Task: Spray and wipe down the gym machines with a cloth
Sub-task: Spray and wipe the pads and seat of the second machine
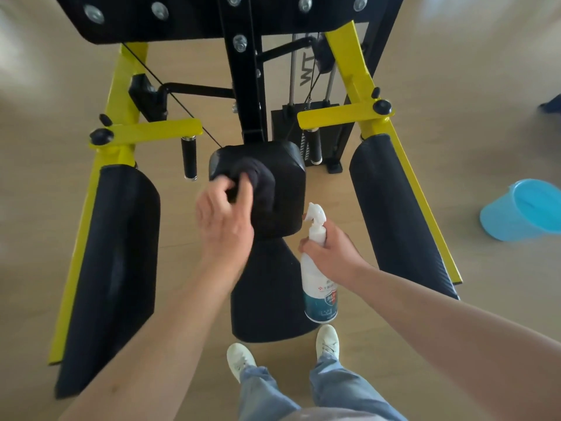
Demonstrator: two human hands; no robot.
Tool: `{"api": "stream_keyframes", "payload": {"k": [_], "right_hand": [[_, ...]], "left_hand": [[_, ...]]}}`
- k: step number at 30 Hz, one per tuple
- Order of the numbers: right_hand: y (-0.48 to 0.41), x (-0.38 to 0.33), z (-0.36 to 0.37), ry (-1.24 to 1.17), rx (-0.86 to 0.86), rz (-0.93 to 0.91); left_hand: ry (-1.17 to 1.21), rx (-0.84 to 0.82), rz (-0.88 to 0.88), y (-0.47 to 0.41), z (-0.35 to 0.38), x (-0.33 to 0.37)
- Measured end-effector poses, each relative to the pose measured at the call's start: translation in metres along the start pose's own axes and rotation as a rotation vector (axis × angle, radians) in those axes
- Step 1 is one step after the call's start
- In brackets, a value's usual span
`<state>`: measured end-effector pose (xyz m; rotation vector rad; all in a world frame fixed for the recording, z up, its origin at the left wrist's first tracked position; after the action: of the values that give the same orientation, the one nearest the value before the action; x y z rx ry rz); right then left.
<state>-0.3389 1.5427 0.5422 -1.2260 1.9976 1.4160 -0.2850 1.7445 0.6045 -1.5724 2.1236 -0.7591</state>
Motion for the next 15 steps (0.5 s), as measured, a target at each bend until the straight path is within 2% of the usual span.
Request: {"api": "stream_keyframes", "payload": {"k": [2,3,6,9,15], "right_hand": [[-0.002,-0.004,0.003,-0.002,-0.006,-0.016],[-0.003,-0.005,0.005,-0.003,-0.009,-0.021],[-0.005,-0.004,0.012,0.007,-0.024,-0.016],[-0.009,0.001,0.016,0.000,-0.038,-0.004],[-0.014,0.016,0.023,0.015,-0.042,-0.008]], "left_hand": [[-0.037,0.150,-0.108,-0.020,-0.011,-0.013],[-0.038,0.191,-0.109,-0.025,-0.012,-0.014],[0.004,0.212,0.005,-0.015,-0.002,-0.009],[0.087,0.125,0.047,0.007,0.017,-0.008],[0.167,-0.171,0.086,0.060,0.066,-0.003]]}}
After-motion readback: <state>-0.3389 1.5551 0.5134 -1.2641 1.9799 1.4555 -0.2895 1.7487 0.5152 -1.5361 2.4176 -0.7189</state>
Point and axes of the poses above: each hand's wrist, its own y-axis away from the middle knuckle, its own z-axis out of the palm, x = y × z, the point moved 7 cm from there along -y, towards the middle knuckle, and after that the axes turned 4 degrees about z, right-handed, at the moved point
